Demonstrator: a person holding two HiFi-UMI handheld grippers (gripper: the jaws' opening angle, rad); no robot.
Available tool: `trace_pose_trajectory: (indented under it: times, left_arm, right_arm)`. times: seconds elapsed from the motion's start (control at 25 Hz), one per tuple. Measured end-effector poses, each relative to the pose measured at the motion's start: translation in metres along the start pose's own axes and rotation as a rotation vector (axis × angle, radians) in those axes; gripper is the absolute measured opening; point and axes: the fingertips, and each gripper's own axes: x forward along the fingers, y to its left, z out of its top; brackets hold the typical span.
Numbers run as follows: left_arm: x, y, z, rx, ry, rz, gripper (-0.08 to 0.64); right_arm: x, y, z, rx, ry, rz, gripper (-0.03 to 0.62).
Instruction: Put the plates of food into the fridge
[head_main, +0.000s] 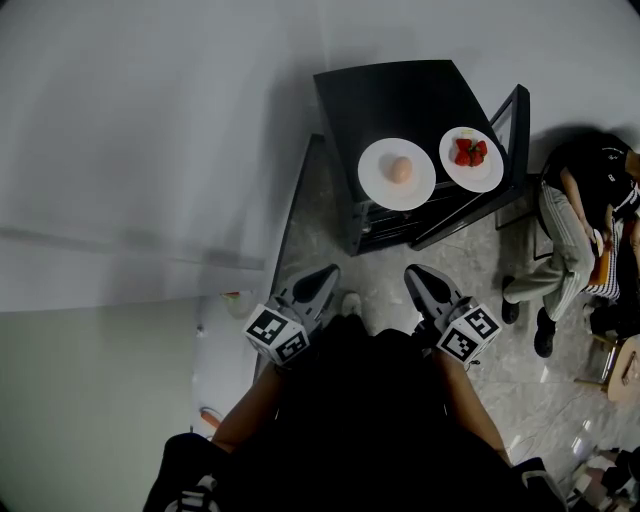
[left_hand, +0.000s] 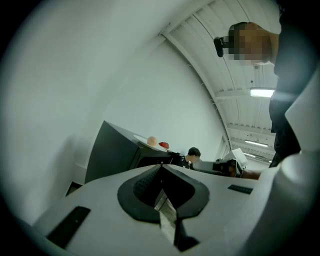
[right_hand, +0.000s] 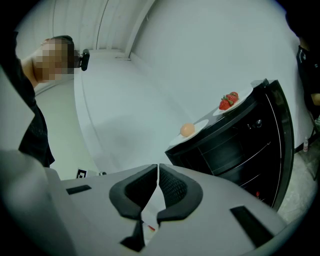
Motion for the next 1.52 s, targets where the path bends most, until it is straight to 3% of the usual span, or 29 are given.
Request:
trace_pose_trajectory:
  times: [0.28,0.6,0.72,0.84,1.12,1.52]
  left_arm:
    - [0.009,0.012,0.003,-0.003,0.002,-0.011,0.023]
    - [0.020,0.021,0.012,-0.014,-0.003,0.025,0.023]
    - [0.024,0.020,0.015,-0.012,-0.010,0.053,0.023]
    - [0.026,0.017,0.019,-0.004,-0.008,0.074,0.023]
    - [0.032,0.018,0.019,0.006,-0.006,0.115,0.025]
    - [0.046,0.029,0.023,0.020,-0.002,0.139,0.025]
  right_arm:
    - [0.015,-0.011,0.011,0.049,-0.021,-0.003,0.028]
    - [0.027,-0.034,0.028,0.205,-0.065,-0.002,0.032]
    - [0.032,-0.041,0.032,0.288,-0.077,0.022,0.111]
    - [0.037,-0.044,0.037,0.357,-0.094,0.038,0.112]
    - [0.049,-0.062,0.051,0.448,-0.155,0.050,0.129]
    - [0.070,-0.080,0.056,0.570,-0.165,0.059,0.130]
